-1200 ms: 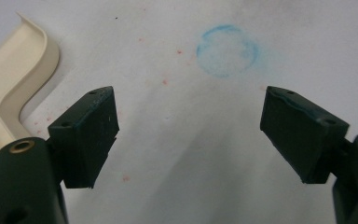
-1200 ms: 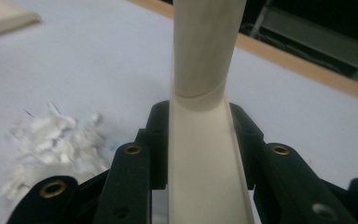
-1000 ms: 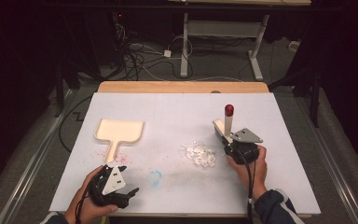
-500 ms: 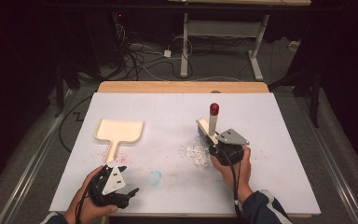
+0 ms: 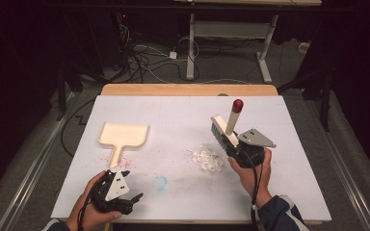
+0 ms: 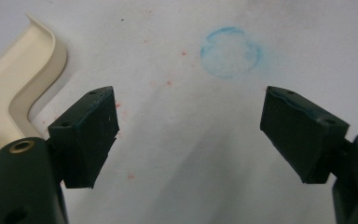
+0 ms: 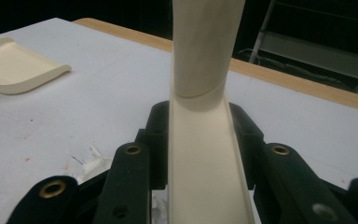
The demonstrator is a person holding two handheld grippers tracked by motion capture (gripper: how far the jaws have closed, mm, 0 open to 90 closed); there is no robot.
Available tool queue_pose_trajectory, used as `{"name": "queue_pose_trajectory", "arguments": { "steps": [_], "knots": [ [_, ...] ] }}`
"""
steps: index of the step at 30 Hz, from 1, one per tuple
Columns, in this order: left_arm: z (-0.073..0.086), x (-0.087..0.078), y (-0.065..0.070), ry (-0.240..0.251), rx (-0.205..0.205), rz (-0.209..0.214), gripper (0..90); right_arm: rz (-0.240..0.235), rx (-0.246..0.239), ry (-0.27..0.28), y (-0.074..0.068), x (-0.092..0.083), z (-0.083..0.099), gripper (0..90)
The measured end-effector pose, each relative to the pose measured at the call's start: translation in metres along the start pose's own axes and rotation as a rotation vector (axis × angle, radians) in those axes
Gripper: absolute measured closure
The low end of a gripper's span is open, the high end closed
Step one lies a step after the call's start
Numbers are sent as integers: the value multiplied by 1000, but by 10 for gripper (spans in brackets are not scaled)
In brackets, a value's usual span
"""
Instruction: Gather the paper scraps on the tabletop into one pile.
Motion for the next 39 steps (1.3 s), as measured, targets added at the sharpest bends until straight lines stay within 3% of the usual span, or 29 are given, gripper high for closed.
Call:
{"name": "queue_pose_trajectory", "arguments": {
  "steps": [7, 11, 24, 32, 39],
  "knots": [
    [2, -1, -2, -8, -6, -11, 186, -12, -41, 15, 4, -11, -4, 675],
    [3, -1, -5, -7, -16, -26, 185, -16, -41, 6, 7, -15, -5, 675],
    [15, -1, -30, -35, -135, -127, 203, -38, -70, 22, 20, -39, -6, 675],
    [25, 1, -50, -53, -232, -156, 203, -28, -64, 4, 30, -47, 1, 675],
    [28, 9, -63, -81, -293, -185, 203, -37, -75, -3, 31, -50, 3, 675]
  ]
}}
Point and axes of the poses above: each handheld gripper's, and its own axes: x roughly forward along the jaws, z roughly out of its underside, y roughly to its right, the point moved 2 cm from there along x, roughly forward along the jaws, and after that the axes turned 8 degrees about y, right-handed, at the moved point
